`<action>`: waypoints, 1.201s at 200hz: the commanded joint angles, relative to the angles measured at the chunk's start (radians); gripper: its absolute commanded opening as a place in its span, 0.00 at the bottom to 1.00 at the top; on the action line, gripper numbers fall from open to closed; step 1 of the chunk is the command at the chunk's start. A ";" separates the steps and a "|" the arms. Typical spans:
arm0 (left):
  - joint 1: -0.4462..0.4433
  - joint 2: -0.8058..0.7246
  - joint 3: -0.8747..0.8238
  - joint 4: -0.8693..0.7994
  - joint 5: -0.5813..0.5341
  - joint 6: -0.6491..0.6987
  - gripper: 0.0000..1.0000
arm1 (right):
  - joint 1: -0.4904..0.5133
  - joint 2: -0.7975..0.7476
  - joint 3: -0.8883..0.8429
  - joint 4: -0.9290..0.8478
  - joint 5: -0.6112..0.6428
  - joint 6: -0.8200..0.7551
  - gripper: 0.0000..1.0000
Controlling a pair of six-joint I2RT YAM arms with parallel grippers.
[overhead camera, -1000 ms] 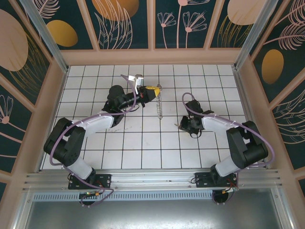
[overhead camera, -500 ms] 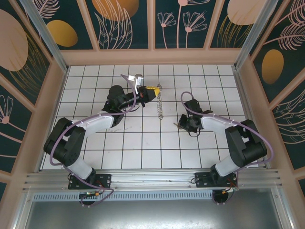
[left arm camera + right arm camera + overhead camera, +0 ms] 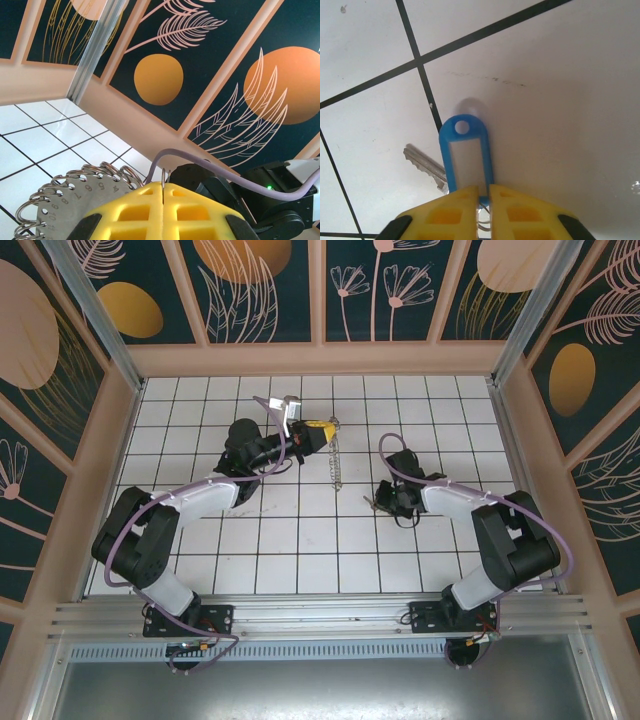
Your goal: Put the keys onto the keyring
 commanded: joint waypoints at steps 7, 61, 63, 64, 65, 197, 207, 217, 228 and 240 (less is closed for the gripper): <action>-0.005 -0.003 0.008 0.069 0.012 -0.009 0.00 | 0.014 -0.031 -0.021 0.007 -0.013 -0.006 0.18; -0.006 -0.004 0.007 0.069 0.012 -0.010 0.00 | 0.016 -0.068 -0.052 -0.006 -0.002 0.008 0.23; -0.005 -0.003 0.007 0.069 0.012 -0.011 0.00 | 0.016 -0.068 -0.053 -0.006 -0.003 0.008 0.23; -0.005 -0.004 0.007 0.070 0.012 -0.010 0.00 | 0.016 -0.068 -0.053 -0.006 -0.003 0.008 0.23; -0.005 -0.004 0.006 0.071 0.012 -0.010 0.00 | 0.016 -0.069 -0.055 -0.005 -0.004 0.010 0.23; -0.004 -0.014 0.003 0.064 0.009 -0.001 0.00 | 0.054 -0.004 -0.008 0.019 -0.019 0.011 0.22; -0.006 -0.012 0.004 0.063 0.009 -0.001 0.00 | 0.055 -0.006 -0.006 0.019 -0.018 0.012 0.22; -0.006 -0.012 0.003 0.063 0.009 -0.002 0.00 | 0.054 -0.010 -0.005 0.020 -0.016 0.012 0.22; -0.006 -0.010 0.005 0.064 0.009 -0.003 0.00 | 0.054 -0.012 -0.003 0.020 -0.016 0.013 0.21; -0.005 -0.010 0.005 0.065 0.010 -0.004 0.00 | 0.054 -0.013 0.002 0.020 -0.016 0.013 0.21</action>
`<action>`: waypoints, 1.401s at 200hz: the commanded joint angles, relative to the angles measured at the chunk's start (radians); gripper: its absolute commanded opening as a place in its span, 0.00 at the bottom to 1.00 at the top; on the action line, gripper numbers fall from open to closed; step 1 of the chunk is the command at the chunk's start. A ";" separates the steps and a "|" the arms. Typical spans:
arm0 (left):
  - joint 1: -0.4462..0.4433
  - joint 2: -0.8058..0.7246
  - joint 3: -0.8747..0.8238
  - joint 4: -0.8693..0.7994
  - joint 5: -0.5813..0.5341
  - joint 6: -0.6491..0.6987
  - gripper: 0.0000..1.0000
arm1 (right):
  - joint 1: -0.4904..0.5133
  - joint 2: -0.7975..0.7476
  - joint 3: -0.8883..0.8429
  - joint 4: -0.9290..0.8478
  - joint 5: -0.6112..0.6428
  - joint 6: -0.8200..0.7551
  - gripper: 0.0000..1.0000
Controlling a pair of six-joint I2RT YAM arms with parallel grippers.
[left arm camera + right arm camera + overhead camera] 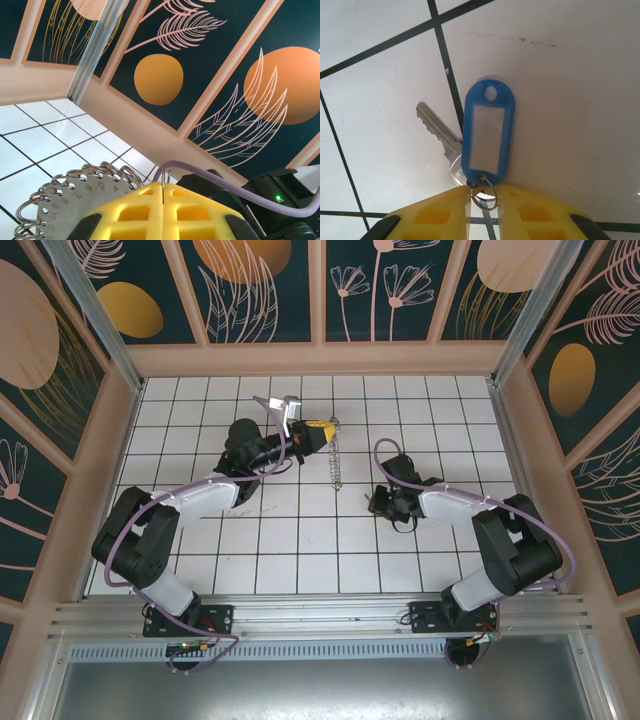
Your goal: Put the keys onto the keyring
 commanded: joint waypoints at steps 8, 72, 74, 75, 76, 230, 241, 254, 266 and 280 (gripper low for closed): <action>-0.005 -0.010 0.004 0.065 0.009 -0.003 0.00 | 0.008 0.010 0.030 0.010 -0.012 0.010 0.21; -0.006 -0.014 0.002 0.064 0.009 -0.002 0.00 | 0.008 0.034 0.025 0.021 -0.004 0.011 0.19; -0.006 -0.013 0.002 0.063 0.009 -0.002 0.00 | 0.008 0.034 0.025 0.022 -0.003 0.011 0.18; -0.006 -0.013 0.002 0.064 0.009 -0.002 0.00 | 0.009 0.035 0.024 0.022 -0.003 0.010 0.18; -0.005 -0.013 0.002 0.064 0.009 -0.002 0.00 | 0.008 0.035 0.024 0.022 -0.003 0.011 0.18; -0.006 -0.041 0.028 0.019 0.032 0.016 0.00 | -0.099 -0.347 -0.018 0.212 -0.090 -0.200 0.00; -0.006 -0.045 0.029 0.007 0.033 0.028 0.00 | -0.111 -0.366 -0.025 0.243 -0.115 -0.217 0.00; -0.006 -0.053 0.028 -0.005 0.031 0.043 0.00 | -0.125 -0.380 -0.031 0.273 -0.148 -0.237 0.00; -0.005 -0.057 0.031 -0.026 0.028 0.062 0.00 | -0.143 -0.392 -0.040 0.306 -0.190 -0.256 0.00; -0.005 -0.065 0.036 -0.044 0.031 0.083 0.00 | -0.167 -0.411 -0.061 0.361 -0.255 -0.272 0.00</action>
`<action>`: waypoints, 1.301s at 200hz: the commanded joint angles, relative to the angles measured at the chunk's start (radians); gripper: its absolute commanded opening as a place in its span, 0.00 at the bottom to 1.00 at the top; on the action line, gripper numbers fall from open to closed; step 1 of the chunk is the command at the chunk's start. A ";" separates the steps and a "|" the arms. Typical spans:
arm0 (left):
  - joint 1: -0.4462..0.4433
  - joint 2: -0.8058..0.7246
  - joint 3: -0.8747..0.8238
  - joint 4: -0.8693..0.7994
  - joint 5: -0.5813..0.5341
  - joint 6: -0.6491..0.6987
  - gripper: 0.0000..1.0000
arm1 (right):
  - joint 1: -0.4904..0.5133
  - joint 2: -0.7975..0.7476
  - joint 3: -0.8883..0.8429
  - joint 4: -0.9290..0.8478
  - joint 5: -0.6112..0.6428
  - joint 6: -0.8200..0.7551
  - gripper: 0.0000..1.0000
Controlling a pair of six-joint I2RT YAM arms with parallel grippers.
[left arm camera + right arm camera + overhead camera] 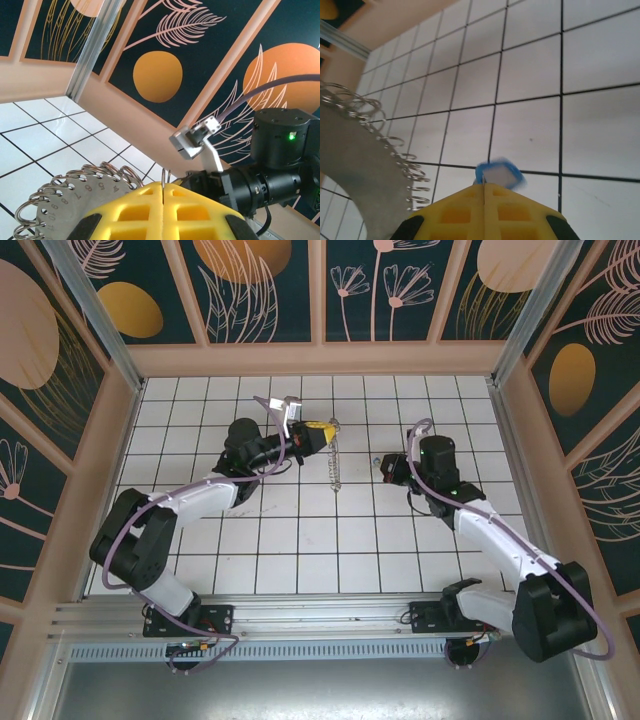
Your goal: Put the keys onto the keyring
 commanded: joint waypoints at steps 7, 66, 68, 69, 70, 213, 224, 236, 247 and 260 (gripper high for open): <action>-0.005 -0.050 0.037 -0.015 0.018 0.069 0.00 | -0.047 -0.039 -0.049 0.159 -0.154 -0.064 0.00; -0.005 -0.036 0.078 -0.077 0.042 0.125 0.00 | -0.140 -0.024 -0.067 0.354 -0.432 -0.083 0.00; -0.005 -0.034 0.078 -0.076 0.043 0.124 0.00 | -0.142 -0.022 -0.067 0.356 -0.437 -0.083 0.00; -0.005 -0.034 0.078 -0.075 0.042 0.124 0.00 | -0.143 -0.022 -0.067 0.360 -0.442 -0.083 0.00; -0.005 -0.033 0.078 -0.076 0.044 0.124 0.00 | -0.145 -0.021 -0.066 0.363 -0.445 -0.083 0.00; -0.006 0.048 0.222 -0.152 0.108 0.244 0.00 | -0.200 0.011 0.007 0.490 -0.472 -0.072 0.00; -0.006 0.044 0.223 -0.163 0.097 0.259 0.00 | -0.200 0.004 0.011 0.499 -0.468 -0.069 0.00; -0.005 0.038 0.222 -0.168 0.090 0.285 0.00 | -0.199 0.001 0.019 0.505 -0.471 -0.069 0.00; -0.006 0.032 0.222 -0.175 0.081 0.305 0.00 | -0.199 -0.002 0.027 0.507 -0.471 -0.068 0.00; -0.006 0.024 0.222 -0.192 0.066 0.338 0.00 | -0.198 -0.004 0.030 0.518 -0.478 -0.062 0.00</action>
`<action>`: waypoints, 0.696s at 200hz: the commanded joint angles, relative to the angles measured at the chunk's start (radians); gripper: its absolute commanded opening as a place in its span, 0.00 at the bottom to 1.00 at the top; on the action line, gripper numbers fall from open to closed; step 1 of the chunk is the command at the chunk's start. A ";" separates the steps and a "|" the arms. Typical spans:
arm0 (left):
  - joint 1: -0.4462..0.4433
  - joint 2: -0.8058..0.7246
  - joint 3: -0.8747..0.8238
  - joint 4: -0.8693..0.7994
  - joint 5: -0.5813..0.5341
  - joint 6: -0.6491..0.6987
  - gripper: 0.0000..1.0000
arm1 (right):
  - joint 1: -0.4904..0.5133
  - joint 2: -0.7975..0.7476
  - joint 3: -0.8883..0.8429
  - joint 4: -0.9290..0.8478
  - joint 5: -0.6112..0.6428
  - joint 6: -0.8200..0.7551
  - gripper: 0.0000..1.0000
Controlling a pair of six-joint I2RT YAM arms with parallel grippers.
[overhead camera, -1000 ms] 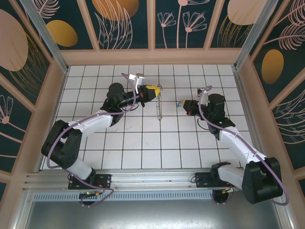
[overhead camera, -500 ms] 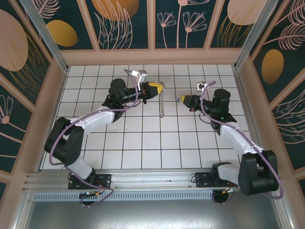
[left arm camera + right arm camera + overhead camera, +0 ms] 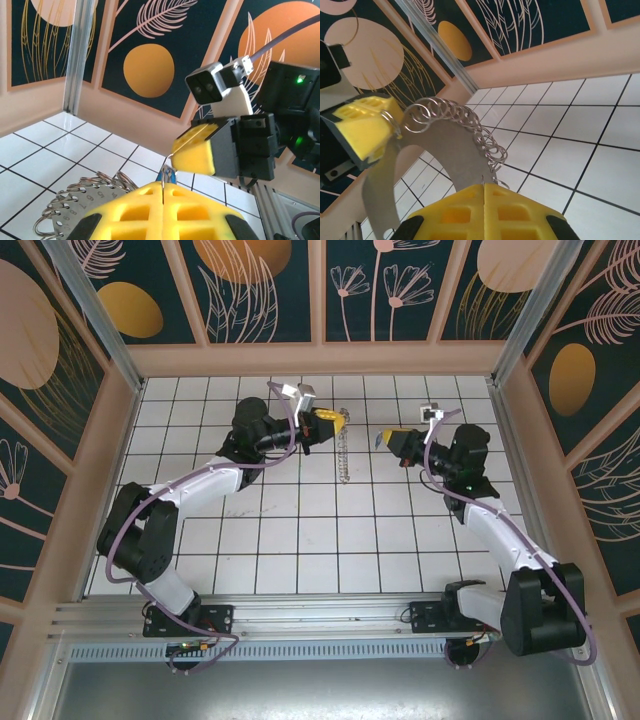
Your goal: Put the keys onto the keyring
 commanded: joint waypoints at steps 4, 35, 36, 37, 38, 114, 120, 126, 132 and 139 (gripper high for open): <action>-0.005 -0.035 0.033 -0.017 -0.028 0.095 0.00 | -0.004 -0.024 0.040 0.076 0.000 0.002 0.00; -0.006 -0.063 0.024 -0.067 -0.108 0.206 0.00 | 0.001 -0.013 0.055 0.087 -0.019 -0.007 0.00; -0.006 -0.064 0.023 -0.069 -0.111 0.211 0.00 | 0.002 -0.013 0.055 0.088 -0.018 -0.007 0.00; -0.006 -0.066 0.023 -0.071 -0.115 0.213 0.00 | 0.002 -0.013 0.055 0.088 -0.019 -0.008 0.00; -0.006 -0.067 0.022 -0.072 -0.119 0.219 0.00 | 0.003 -0.012 0.056 0.088 -0.019 -0.008 0.00; -0.034 -0.159 -0.044 -0.114 -0.347 0.551 0.00 | 0.063 0.022 0.063 0.136 -0.057 -0.025 0.00; -0.036 -0.162 -0.044 -0.117 -0.354 0.566 0.00 | 0.072 0.027 0.068 0.137 -0.056 -0.030 0.00; -0.038 -0.165 -0.044 -0.121 -0.356 0.576 0.00 | 0.082 0.033 0.074 0.135 -0.055 -0.036 0.00; -0.039 -0.167 -0.042 -0.125 -0.356 0.584 0.00 | 0.093 0.039 0.080 0.136 -0.054 -0.041 0.00; -0.039 -0.167 -0.038 -0.131 -0.357 0.592 0.00 | 0.104 0.046 0.088 0.137 -0.050 -0.047 0.00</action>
